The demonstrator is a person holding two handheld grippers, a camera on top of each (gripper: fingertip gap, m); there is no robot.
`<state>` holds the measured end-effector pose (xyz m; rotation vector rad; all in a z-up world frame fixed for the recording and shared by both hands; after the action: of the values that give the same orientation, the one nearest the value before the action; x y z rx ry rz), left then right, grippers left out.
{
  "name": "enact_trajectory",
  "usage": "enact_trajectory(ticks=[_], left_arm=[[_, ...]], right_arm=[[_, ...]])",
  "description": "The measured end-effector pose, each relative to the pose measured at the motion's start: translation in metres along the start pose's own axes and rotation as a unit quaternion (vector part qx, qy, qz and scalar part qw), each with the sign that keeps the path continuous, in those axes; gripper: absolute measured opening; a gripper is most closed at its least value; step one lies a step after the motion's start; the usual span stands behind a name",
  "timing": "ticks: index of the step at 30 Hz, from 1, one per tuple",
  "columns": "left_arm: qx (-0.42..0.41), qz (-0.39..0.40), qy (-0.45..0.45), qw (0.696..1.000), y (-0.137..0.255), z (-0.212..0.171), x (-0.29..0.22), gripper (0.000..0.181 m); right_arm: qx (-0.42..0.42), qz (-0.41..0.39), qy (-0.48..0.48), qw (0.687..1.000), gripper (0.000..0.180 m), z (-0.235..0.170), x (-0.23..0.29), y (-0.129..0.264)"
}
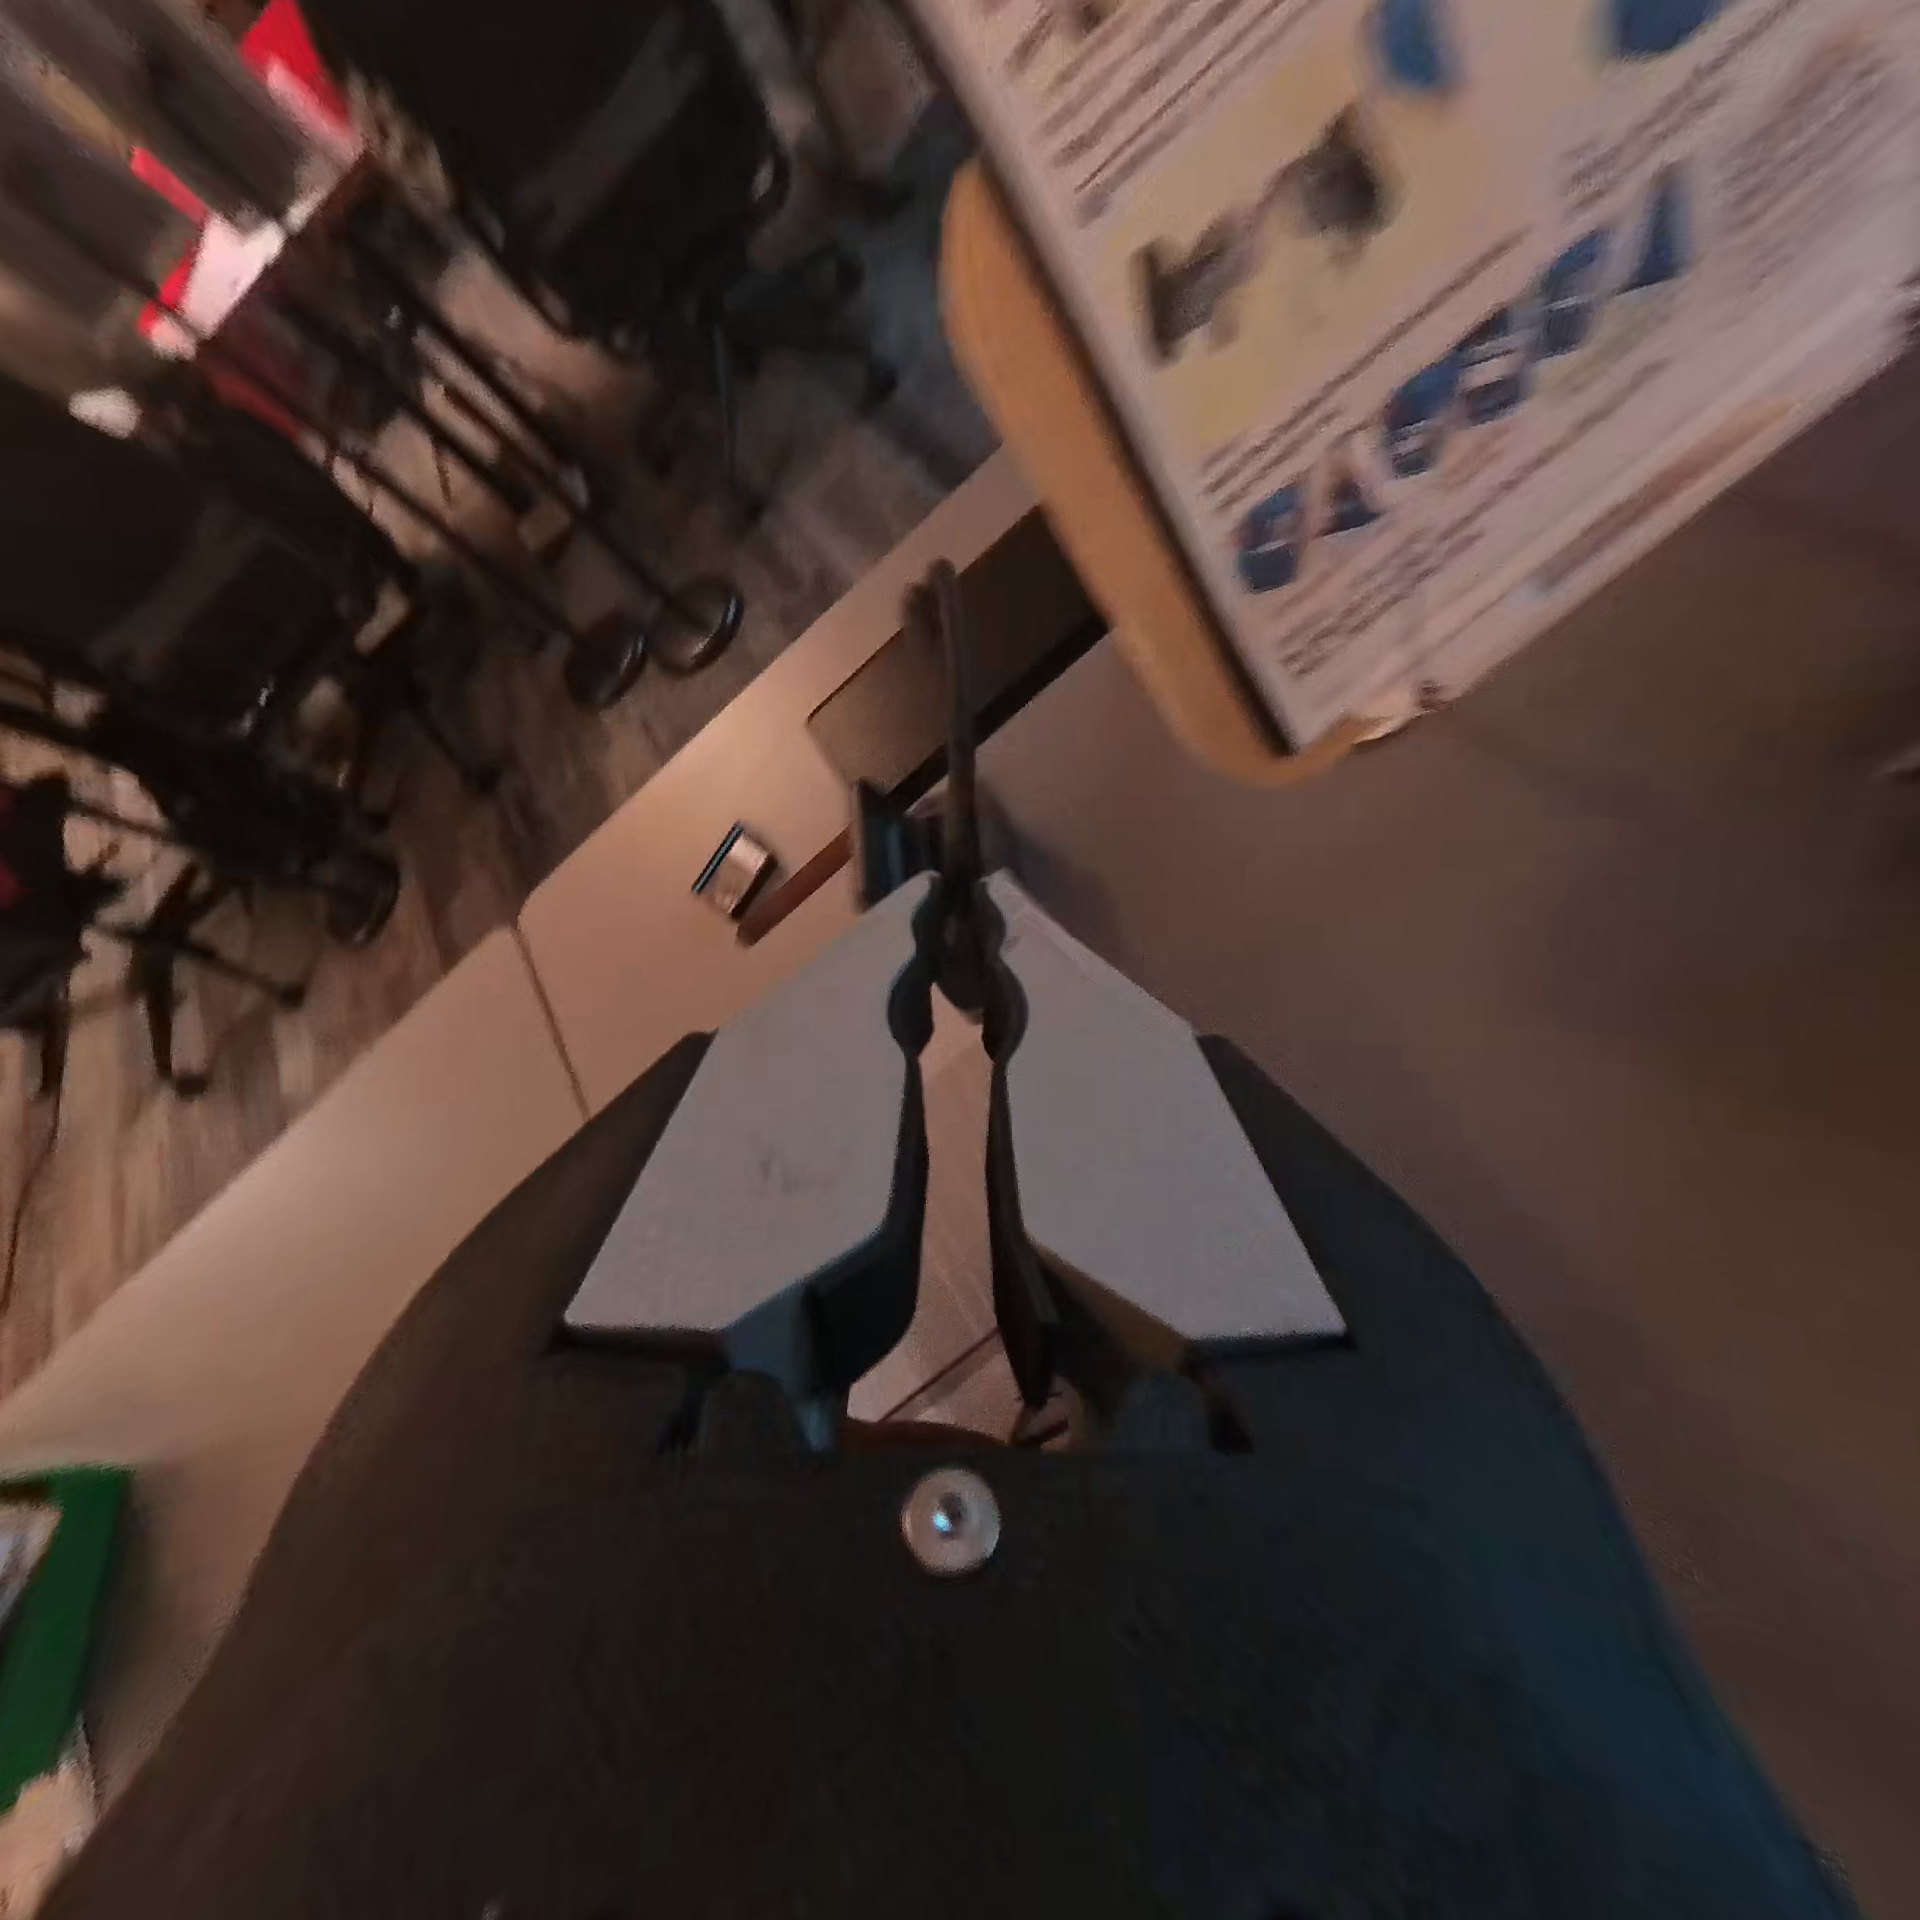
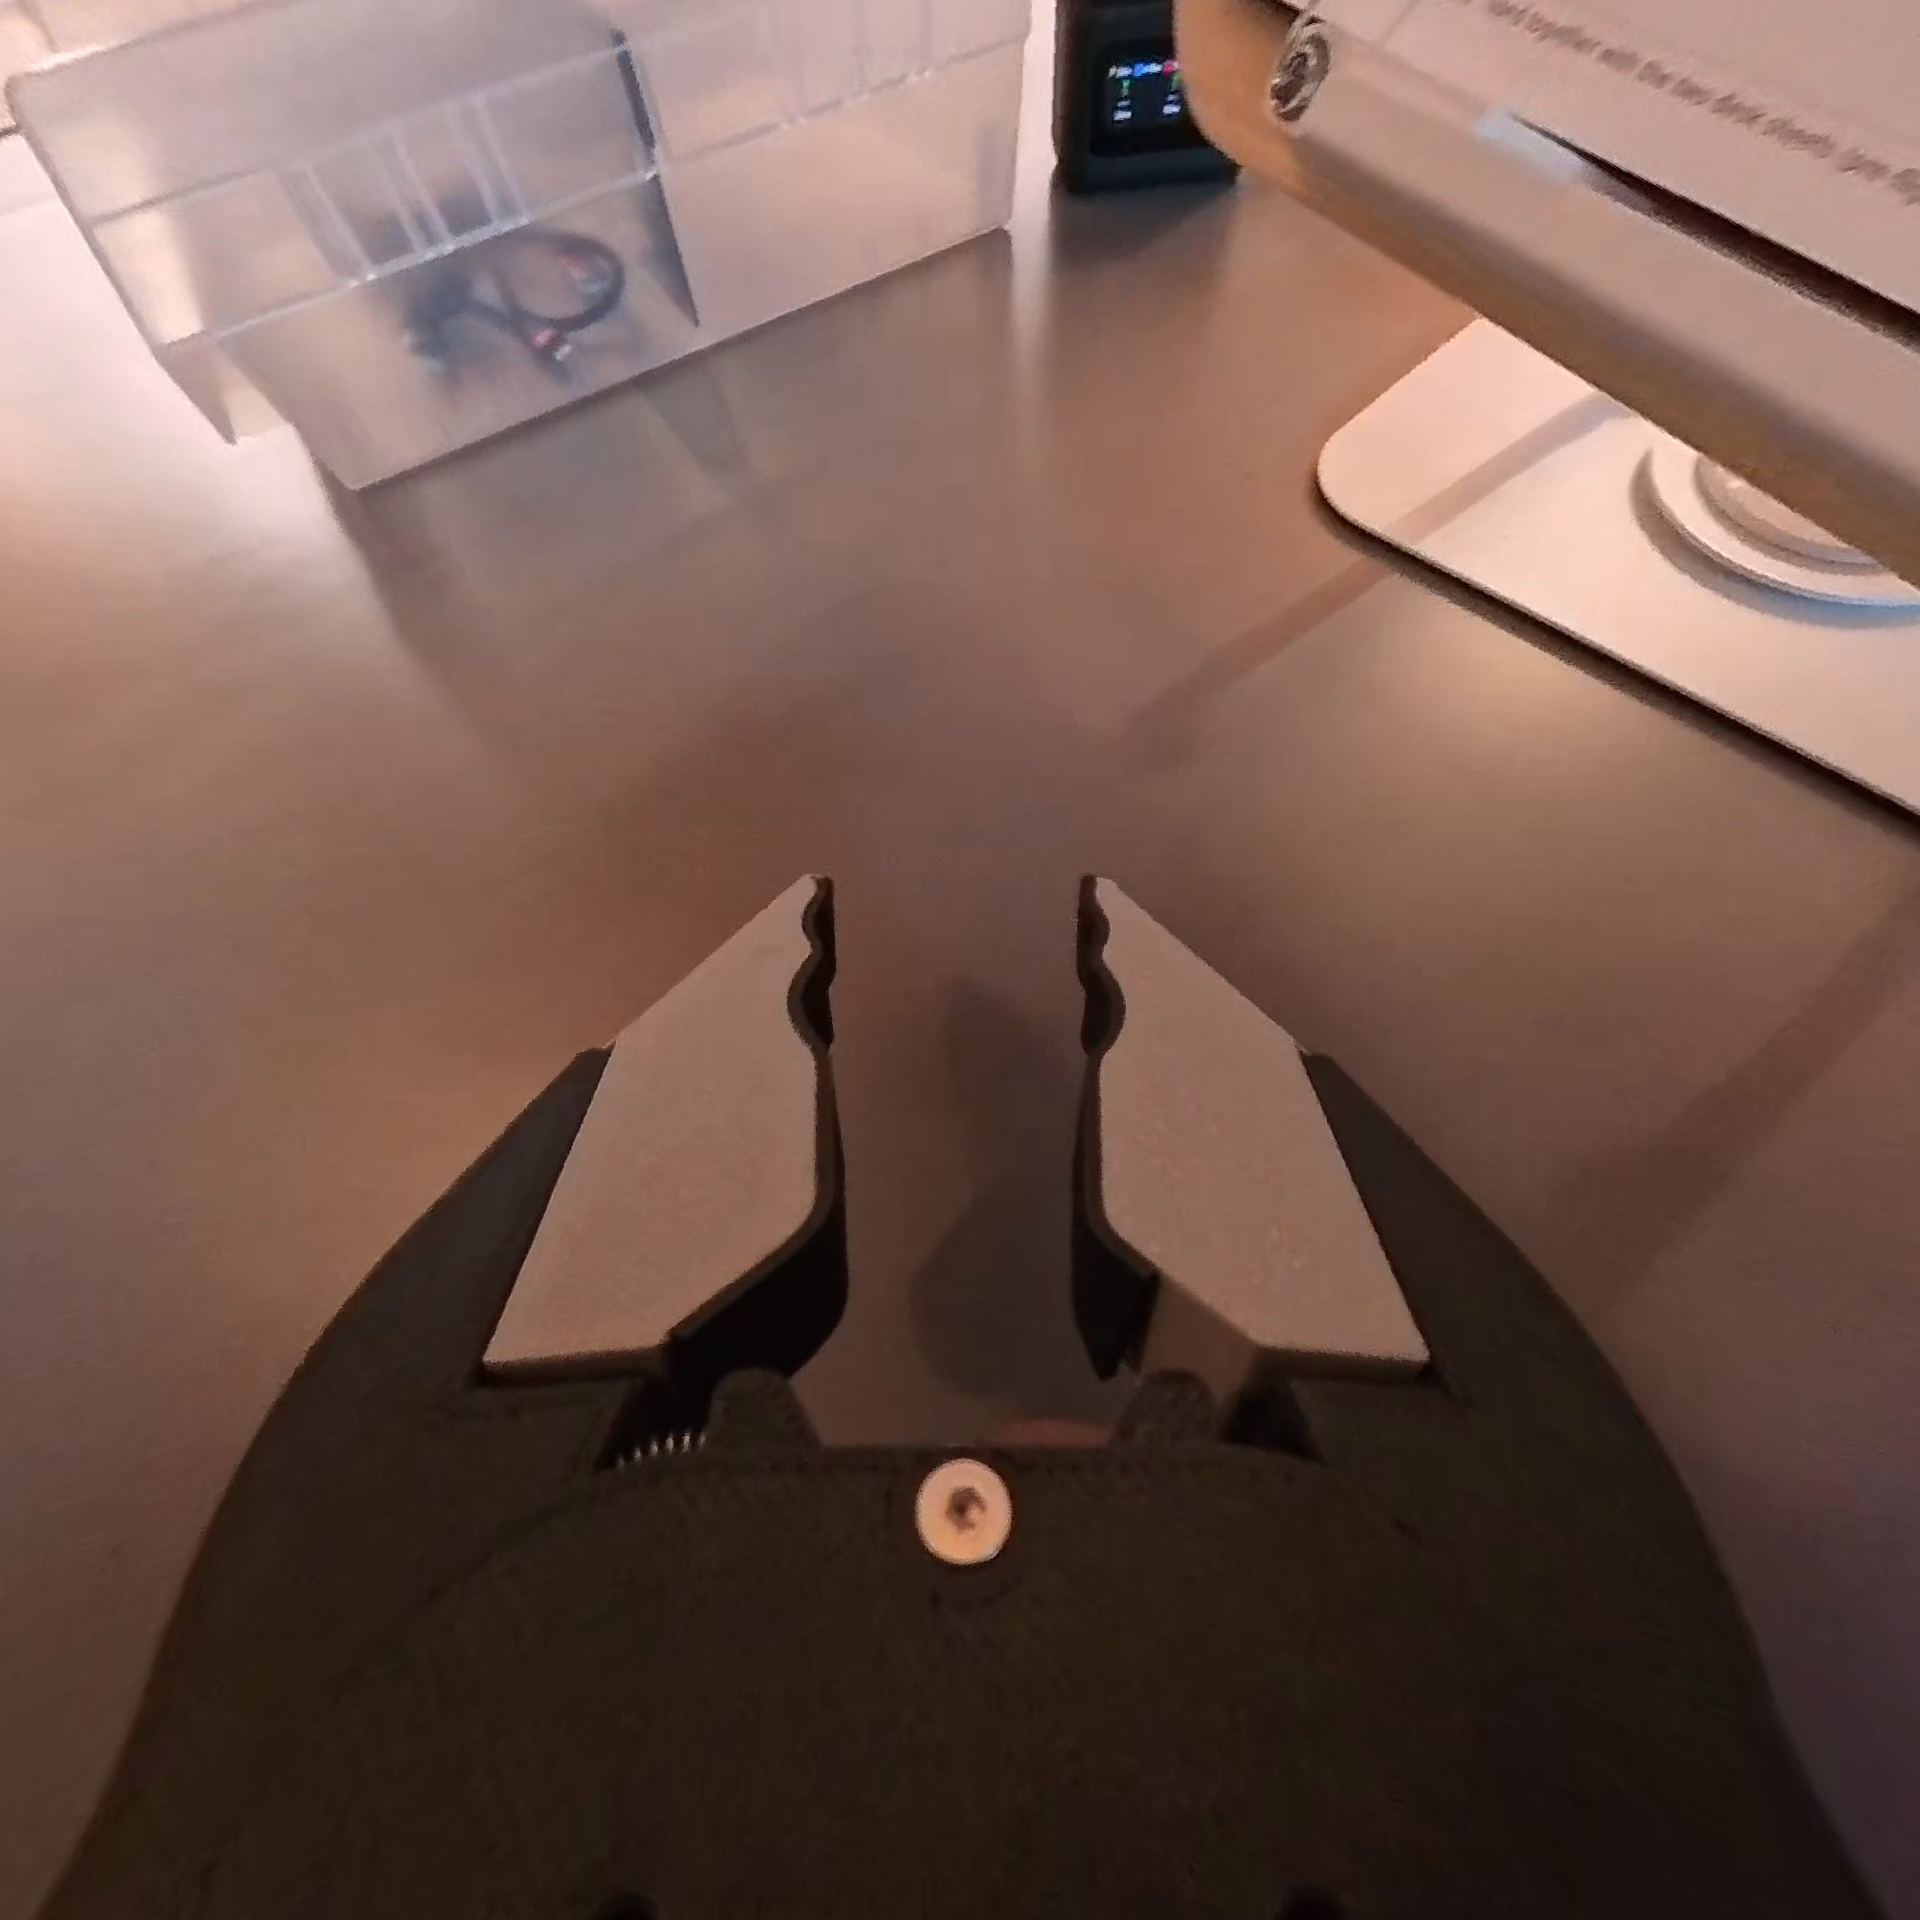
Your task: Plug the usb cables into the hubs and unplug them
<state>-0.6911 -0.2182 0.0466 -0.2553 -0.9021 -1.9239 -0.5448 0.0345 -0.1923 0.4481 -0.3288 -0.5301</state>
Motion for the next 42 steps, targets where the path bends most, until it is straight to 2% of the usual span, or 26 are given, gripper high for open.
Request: enact_trajectory(ticks=[5,8,9,10,12,15,19,22,25,29,31,34,40,42], left_arm=[[-0.042,-0.088,-0.101,0.99,0.031,0.022,-0.11,0.0],[-0.002,-0.185,-0.153,0.971,0.028,-0.004,-0.197,0.002],[0.016,-0.222,-0.157,0.962,0.026,-0.015,-0.224,0.017],[0.039,-0.256,-0.159,0.953,0.027,-0.026,-0.246,0.04],[0.058,-0.281,-0.165,0.944,0.031,-0.037,-0.265,0.057],[0.035,-0.264,-0.149,0.952,0.044,-0.031,-0.242,0.058],[0.044,-0.205,-0.112,0.971,0.064,-0.043,-0.172,0.058],[0.096,-0.159,-0.098,0.978,0.071,-0.084,-0.122,0.057],[0.16,-0.127,-0.066,0.977,0.065,-0.136,-0.086,0.054],[0.248,-0.056,-0.075,0.964,0.035,-0.201,-0.048,0.05],[0.269,-0.052,-0.065,0.959,0.018,-0.219,-0.043,0.043],[0.271,-0.077,-0.022,0.959,-0.007,-0.224,-0.048,0.04],[0.281,-0.09,-0.063,0.954,-0.051,-0.228,-0.06,0.042],[0.296,-0.114,-0.066,0.946,-0.065,-0.236,-0.069,0.036]], right_arm=[[-0.021,-0.019,-0.008,1.0,0.045,0.004,-0.008,0.01],[-0.053,-0.025,-0.007,0.998,0.053,0.012,-0.009,0.021],[-0.069,-0.026,-0.004,0.997,0.054,0.016,-0.009,0.025],[-0.085,-0.024,-0.002,0.996,0.059,0.019,-0.009,0.03],[-0.109,-0.025,-0.003,0.994,0.06,0.023,-0.009,0.039],[-0.113,-0.045,-0.011,0.993,0.058,0.019,-0.015,0.048],[-0.085,-0.086,-0.036,0.992,0.055,0.011,-0.029,0.054],[-0.03,-0.155,-0.055,0.986,0.053,-0.003,-0.046,0.063],[0.068,-0.258,-0.055,0.962,0.058,-0.024,-0.072,0.082],[0.108,-0.278,-0.069,0.952,0.06,-0.036,-0.081,0.091],[0.081,-0.276,-0.065,0.955,0.058,-0.03,-0.08,0.093],[0.037,-0.264,-0.056,0.962,0.057,-0.02,-0.076,0.091],[0.015,-0.248,-0.037,0.968,0.051,-0.017,-0.073,0.083],[0.012,-0.239,-0.041,0.97,0.05,-0.018,-0.072,0.08]])
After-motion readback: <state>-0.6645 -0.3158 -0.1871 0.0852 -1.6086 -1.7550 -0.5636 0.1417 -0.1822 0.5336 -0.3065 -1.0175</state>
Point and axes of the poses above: each gripper's, where its closed fingertips meet, y back along the fingers, z out of its top, x = y × z across the jaws, the point moved 4 cm from there along y, back along the fingers, and after that the axes turned 13 degrees about z, right-handed, at the moved point
